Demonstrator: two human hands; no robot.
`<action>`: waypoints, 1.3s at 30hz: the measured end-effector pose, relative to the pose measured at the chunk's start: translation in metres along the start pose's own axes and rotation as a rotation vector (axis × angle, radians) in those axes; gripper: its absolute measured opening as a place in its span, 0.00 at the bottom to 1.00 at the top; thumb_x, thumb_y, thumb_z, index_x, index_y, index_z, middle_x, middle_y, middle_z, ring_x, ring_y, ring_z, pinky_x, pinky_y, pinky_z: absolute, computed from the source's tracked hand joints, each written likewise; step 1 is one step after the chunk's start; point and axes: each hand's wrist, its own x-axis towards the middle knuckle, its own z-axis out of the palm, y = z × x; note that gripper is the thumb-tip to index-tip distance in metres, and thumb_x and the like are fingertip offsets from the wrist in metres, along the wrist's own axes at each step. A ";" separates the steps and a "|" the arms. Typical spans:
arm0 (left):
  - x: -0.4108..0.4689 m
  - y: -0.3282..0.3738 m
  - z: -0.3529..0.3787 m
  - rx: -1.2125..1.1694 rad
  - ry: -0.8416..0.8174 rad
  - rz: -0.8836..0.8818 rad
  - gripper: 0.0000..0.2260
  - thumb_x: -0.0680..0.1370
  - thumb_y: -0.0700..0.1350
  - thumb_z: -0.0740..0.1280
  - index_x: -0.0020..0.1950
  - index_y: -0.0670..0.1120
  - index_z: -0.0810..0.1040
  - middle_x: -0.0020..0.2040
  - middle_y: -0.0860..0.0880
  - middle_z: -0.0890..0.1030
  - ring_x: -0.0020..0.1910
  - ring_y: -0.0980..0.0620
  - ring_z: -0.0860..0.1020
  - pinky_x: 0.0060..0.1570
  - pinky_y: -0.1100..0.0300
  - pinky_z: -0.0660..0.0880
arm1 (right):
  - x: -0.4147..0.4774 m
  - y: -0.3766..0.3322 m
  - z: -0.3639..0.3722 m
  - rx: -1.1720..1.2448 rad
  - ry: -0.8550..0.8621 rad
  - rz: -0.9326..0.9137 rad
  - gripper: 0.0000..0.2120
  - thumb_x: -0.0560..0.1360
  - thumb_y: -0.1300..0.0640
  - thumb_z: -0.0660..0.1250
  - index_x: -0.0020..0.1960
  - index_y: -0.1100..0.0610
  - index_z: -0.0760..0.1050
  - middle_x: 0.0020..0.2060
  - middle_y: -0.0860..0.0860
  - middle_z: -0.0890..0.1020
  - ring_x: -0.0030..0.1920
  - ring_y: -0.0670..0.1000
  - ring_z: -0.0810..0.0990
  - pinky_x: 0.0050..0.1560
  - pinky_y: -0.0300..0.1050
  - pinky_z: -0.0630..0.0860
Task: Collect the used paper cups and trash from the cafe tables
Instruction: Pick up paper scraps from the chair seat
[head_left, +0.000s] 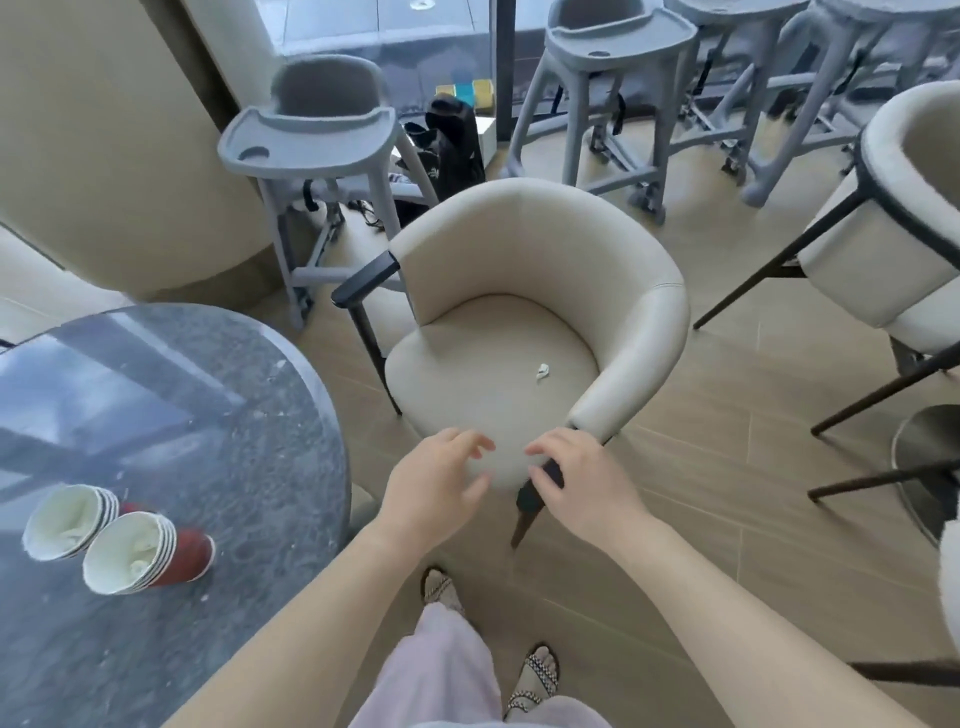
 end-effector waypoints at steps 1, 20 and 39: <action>0.013 -0.003 -0.001 -0.001 -0.005 -0.006 0.10 0.73 0.49 0.66 0.55 0.53 0.75 0.48 0.56 0.77 0.48 0.54 0.76 0.45 0.56 0.75 | 0.014 0.003 0.001 0.001 -0.013 -0.003 0.08 0.74 0.57 0.64 0.53 0.55 0.77 0.51 0.49 0.79 0.54 0.50 0.74 0.51 0.36 0.65; 0.271 -0.090 0.039 0.065 -0.299 0.073 0.10 0.75 0.49 0.63 0.55 0.54 0.73 0.50 0.56 0.76 0.50 0.54 0.74 0.40 0.61 0.69 | 0.233 0.106 0.035 0.002 -0.072 0.217 0.10 0.74 0.59 0.65 0.54 0.58 0.76 0.51 0.53 0.79 0.54 0.55 0.75 0.51 0.39 0.64; 0.349 -0.222 0.288 0.232 -0.453 -0.025 0.20 0.71 0.43 0.63 0.63 0.49 0.68 0.63 0.47 0.67 0.63 0.45 0.66 0.55 0.53 0.67 | 0.317 0.288 0.231 -0.042 -0.179 0.532 0.17 0.69 0.61 0.68 0.57 0.59 0.73 0.57 0.56 0.71 0.58 0.58 0.70 0.60 0.48 0.69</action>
